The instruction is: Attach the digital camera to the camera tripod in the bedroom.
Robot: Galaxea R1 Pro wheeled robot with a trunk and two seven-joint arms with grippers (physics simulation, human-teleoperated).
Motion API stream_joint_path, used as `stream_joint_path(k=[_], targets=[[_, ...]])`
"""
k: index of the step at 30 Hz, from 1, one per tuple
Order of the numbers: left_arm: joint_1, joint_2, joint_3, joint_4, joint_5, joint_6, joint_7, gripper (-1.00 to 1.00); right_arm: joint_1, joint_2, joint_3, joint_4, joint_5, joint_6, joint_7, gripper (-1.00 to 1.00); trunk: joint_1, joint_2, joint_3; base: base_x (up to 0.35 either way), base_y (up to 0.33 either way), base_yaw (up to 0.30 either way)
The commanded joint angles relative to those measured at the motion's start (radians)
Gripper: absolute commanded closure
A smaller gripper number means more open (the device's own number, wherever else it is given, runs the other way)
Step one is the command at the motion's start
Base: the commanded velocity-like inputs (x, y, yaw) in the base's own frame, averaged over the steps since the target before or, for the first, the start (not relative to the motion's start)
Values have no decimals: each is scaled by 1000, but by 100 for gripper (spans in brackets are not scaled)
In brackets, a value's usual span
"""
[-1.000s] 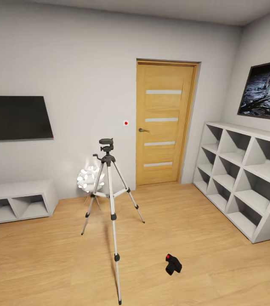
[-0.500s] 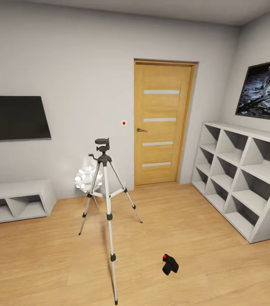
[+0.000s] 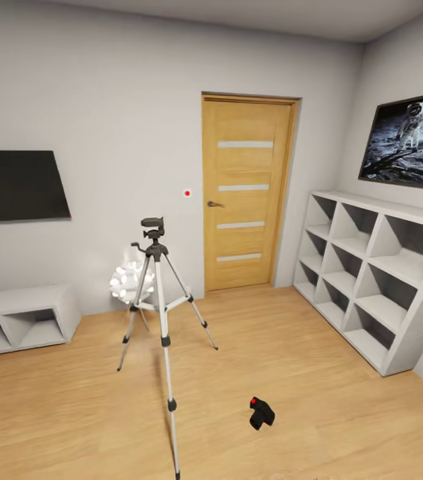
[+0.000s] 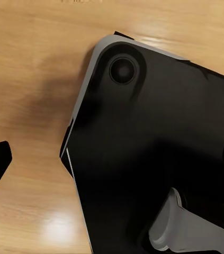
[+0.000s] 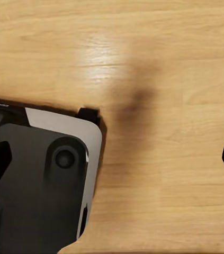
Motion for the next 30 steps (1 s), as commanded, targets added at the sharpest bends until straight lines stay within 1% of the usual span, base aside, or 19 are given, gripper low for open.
stream_joint_path(k=[1, 20, 30], targets=[[0, 0, 1, 0, 2, -3, 1, -100, -1, 0, 7, 2, -8, 2, 4, -100, 0, -1, 0, 0, 0, -238], [0, 1, 1, 0, 2, -2, 1, -100, 2, 1, 7, 2, -10, 9, 5, -100, 0, -1, 0, 0, 0, -285], [0, 1, 1, 0, 4, -2, 1, -100, 6, 1, 7, 2, -60, 6, 5, -100, 0, -1, 0, 0, 0, -297]])
